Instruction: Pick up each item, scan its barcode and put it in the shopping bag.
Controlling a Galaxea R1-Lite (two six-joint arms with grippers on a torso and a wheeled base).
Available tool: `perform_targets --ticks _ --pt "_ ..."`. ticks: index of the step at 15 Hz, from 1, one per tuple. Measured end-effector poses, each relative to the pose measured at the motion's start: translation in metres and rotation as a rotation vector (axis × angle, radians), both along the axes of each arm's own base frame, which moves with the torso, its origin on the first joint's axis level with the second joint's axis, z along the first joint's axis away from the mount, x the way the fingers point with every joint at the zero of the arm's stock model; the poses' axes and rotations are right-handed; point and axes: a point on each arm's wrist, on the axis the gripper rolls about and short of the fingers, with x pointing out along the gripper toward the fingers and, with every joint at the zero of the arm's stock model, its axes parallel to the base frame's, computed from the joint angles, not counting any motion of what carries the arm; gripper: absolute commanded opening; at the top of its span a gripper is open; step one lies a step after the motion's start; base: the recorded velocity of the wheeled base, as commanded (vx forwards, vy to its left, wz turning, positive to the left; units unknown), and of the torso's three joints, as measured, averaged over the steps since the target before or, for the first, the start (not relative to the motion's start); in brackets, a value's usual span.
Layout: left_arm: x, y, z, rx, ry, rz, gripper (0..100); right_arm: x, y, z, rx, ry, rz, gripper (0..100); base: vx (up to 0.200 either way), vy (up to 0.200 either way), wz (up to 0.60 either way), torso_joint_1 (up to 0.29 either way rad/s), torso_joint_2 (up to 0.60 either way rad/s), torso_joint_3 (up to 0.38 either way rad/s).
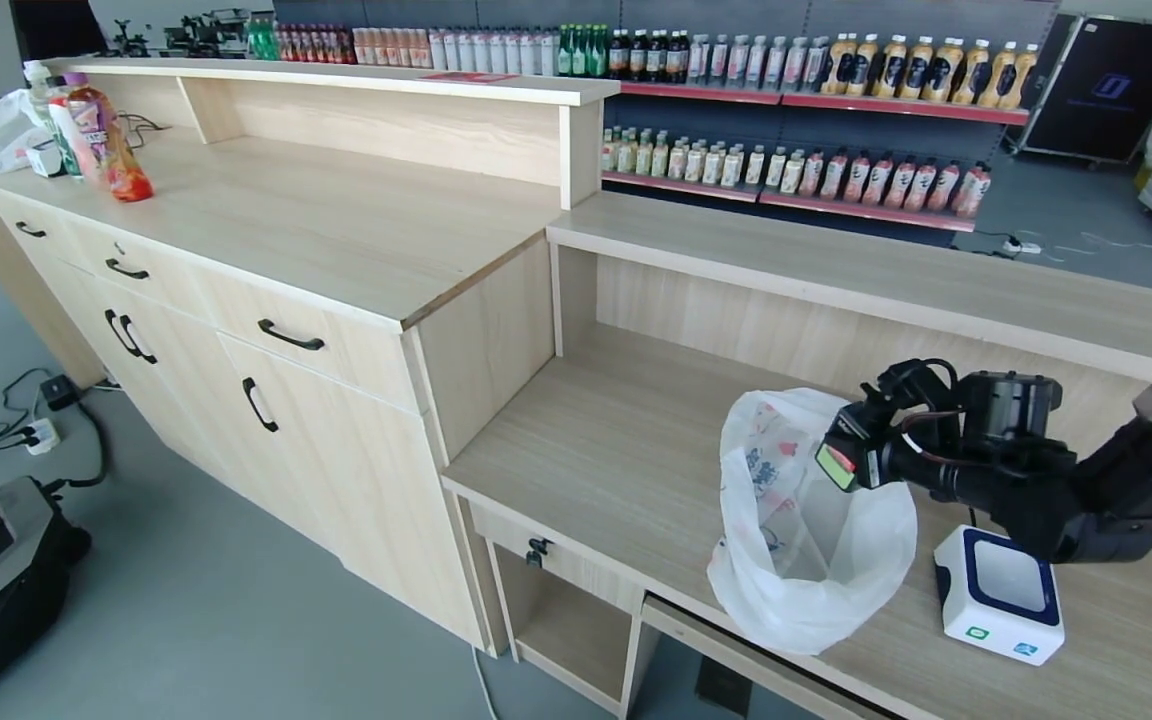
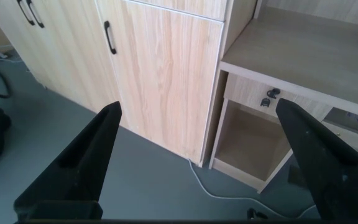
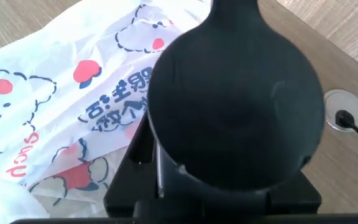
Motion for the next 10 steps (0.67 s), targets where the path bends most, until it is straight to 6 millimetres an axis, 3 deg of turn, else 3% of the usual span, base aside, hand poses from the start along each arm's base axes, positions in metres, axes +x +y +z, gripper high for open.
perform_targets --ticks 5,10 --pt "0.0 0.0 0.0 0.0 0.0 0.0 100 0.041 0.024 -0.032 0.021 -0.009 0.05 0 0.0 0.0 0.0 0.0 0.0 0.0" --pt "0.0 0.0 0.0 0.0 0.0 0.0 100 0.053 0.028 -0.066 0.009 0.028 0.059 0 0.0 0.0 0.0 0.0 0.0 0.0"
